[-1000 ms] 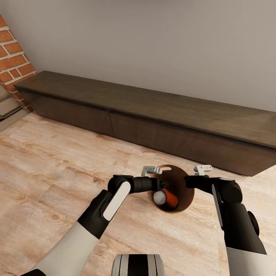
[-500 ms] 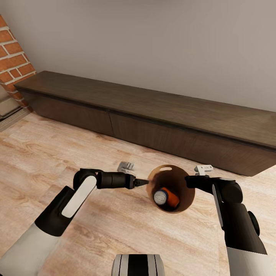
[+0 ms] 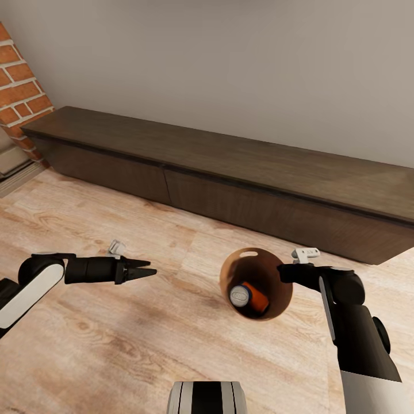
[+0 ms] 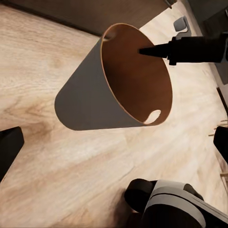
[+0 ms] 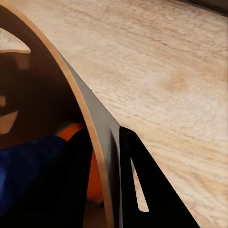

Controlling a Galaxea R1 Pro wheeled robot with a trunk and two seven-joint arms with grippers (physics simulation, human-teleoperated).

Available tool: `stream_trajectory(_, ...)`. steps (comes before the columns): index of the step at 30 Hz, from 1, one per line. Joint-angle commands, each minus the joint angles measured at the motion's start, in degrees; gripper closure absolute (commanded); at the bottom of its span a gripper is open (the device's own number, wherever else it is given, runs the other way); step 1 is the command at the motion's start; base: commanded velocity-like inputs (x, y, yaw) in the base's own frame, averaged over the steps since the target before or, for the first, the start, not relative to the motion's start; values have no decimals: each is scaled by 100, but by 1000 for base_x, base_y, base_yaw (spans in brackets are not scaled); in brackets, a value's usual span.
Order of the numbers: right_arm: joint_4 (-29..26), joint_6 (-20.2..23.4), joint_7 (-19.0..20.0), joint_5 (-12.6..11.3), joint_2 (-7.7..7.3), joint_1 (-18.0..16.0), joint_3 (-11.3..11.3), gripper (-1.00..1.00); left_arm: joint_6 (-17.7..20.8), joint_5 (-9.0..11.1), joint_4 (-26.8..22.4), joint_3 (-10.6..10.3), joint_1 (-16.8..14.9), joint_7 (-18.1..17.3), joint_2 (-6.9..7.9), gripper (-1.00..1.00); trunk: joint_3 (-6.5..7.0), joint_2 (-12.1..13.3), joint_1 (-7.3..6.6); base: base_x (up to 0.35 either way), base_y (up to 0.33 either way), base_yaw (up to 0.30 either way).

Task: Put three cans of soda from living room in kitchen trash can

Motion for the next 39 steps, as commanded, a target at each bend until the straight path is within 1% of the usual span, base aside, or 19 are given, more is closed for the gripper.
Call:
stream_trajectory(1,-1,35,56,-128,-23,-1,0,100,-7,-9,6,-3,4,44,-1,-100,0,0,-1,0,0,0)
stream_trajectory(4,-3,58,99,-128,-44,-1,-16,100,-13,20,12,-10,7,299,-6,-100,0,0,-1,0,0,0)
stream_trajectory(7,-8,130,109,-128,-52,-1,-37,100,-14,42,13,-14,8,457,-13,-100,0,0,-1,0,0,0)
stream_trajectory(8,-5,130,109,-128,-54,-1,-41,100,-15,44,14,-14,8,470,-19,-100,0,0,-1,0,0,39)
stream_trajectory(11,-5,130,110,-128,-55,-1,-45,100,-15,20,27,-14,8,489,-125,-100,0,0,-1,0,0,201)
stream_trajectory(14,-3,130,107,-128,-49,-1,-47,100,-14,-11,39,-14,8,497,-194,-100,0,0,-1,0,0,268)
stream_trajectory(21,-1,130,86,-128,-46,-1,-45,100,-15,-37,160,-14,8,500,-222,-100,0,0,-1,0,0,283)
stream_trajectory(24,-2,130,85,-128,-46,-1,-41,100,-15,-61,175,-14,8,581,-217,-100,0,0,-1,0,0,285)
stream_trajectory(25,-2,130,85,-127,-46,-1,-40,100,-15,-73,176,-14,8,680,-215,-100,0,0,-1,0,0,286)
stream_trajectory(26,-2,130,84,-128,-48,-1,-41,100,-16,-85,173,-19,8,952,-223,-100,0,0,-1,0,0,286)
stream_trajectory(27,-2,130,84,-128,-48,-1,-43,100,-19,-88,172,-20,8,1099,-229,-100,0,0,-1,0,0,286)
stream_trajectory(30,-1,130,84,-128,-49,-1,-44,100,-32,-83,172,-22,8,1451,-260,-100,0,0,-1,0,0,286)
stream_trajectory(31,-1,130,84,-127,-49,-1,-42,100,-32,-83,171,-22,8,1572,-323,-100,0,0,-1,0,0,286)
stream_trajectory(32,-1,130,84,-126,-49,-1,-41,100,-27,-81,175,-23,8,1748,-459,-100,0,0,-1,0,0,286)
stream_trajectory(33,-1,130,84,-125,-49,-1,-40,100,-23,-84,177,-23,8,1866,-548,-100,0,0,-1,0,0,286)
stream_trajectory(34,-1,130,84,-124,-49,-1,-40,100,-21,-86,178,-23,8,1927,-588,-100,0,0,-1,0,0,285)
stream_trajectory(35,-1,130,81,-124,-49,-1,-39,100,-20,-89,179,-24,8,2094,-675,-100,0,0,-1,0,0,285)
stream_trajectory(37,-3,130,77,-123,-49,-1,-39,100,-23,-80,190,-24,8,2255,-743,-100,0,0,-1,0,0,285)
stream_trajectory(39,-2,130,76,-121,-49,-1,-39,100,-23,-77,194,-26,8,2284,-757,-100,0,0,-1,0,0,285)
